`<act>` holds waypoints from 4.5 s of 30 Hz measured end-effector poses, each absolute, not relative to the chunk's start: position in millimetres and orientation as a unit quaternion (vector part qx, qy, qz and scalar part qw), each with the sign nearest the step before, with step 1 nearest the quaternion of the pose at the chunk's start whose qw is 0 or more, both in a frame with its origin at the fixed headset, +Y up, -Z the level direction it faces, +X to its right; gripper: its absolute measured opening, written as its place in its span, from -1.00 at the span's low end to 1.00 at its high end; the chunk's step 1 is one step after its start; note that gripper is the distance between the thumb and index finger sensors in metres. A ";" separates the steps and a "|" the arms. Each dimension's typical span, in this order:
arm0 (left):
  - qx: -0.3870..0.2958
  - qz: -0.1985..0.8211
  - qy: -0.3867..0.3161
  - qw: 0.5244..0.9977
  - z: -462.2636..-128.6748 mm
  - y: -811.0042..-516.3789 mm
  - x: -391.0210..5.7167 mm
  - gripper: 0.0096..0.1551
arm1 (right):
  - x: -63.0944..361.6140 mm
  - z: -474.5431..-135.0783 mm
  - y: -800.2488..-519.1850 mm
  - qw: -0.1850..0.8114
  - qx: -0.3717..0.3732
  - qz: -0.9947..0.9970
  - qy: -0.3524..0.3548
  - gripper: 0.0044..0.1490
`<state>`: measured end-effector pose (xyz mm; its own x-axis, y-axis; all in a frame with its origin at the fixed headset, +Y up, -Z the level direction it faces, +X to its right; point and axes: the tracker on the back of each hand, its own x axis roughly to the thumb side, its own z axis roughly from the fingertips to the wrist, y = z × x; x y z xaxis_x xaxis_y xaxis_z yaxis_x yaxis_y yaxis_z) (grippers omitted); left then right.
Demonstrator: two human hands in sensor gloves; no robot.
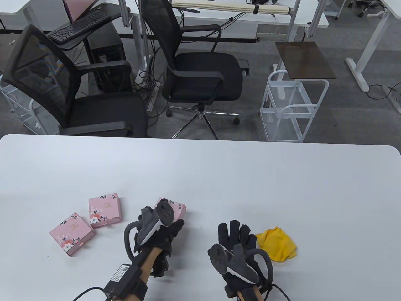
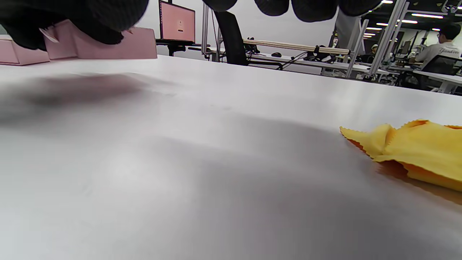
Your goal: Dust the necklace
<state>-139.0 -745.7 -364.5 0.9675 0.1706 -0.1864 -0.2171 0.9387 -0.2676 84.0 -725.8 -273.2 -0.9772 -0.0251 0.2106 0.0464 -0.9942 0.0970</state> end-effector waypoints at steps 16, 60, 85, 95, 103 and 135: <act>-0.153 0.133 0.062 0.977 -375.4 -757.3 -139.6 -0.20 | 85.9 -275.1 -728.8 0.018 -0.101 -0.992 -0.069 0.02; -0.148 0.157 -0.097 0.972 -359.4 -772.2 -173.8 -0.40 | 6.4 -348.6 -791.8 -0.513 0.190 -0.808 -0.221 -0.33; -0.141 0.146 -0.095 0.974 -359.7 -772.9 -172.5 -0.39 | 6.7 -328.5 -792.8 -0.471 0.188 -0.832 -0.223 -0.50; -0.143 0.133 -0.094 0.976 -359.1 -772.2 -170.2 -0.39 | 12.8 -302.2 -793.9 -0.476 0.163 -0.829 -0.244 -0.52; -0.146 0.130 -0.095 0.976 -358.2 -772.2 -169.5 -0.39 | 16.0 -288.5 -793.9 -0.486 0.165 -0.821 -0.252 -0.51; -0.037 0.168 -0.114 0.978 -322.6 -717.4 -190.0 -0.35 | 49.0 -275.1 -752.8 -0.461 0.094 -0.843 -0.260 -0.40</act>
<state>-190.0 -717.4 -322.6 0.9177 0.3369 0.2108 -0.3198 0.9409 -0.1114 49.0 -752.8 -275.1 -0.5568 0.7286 -0.3989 -0.8267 -0.4394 0.3515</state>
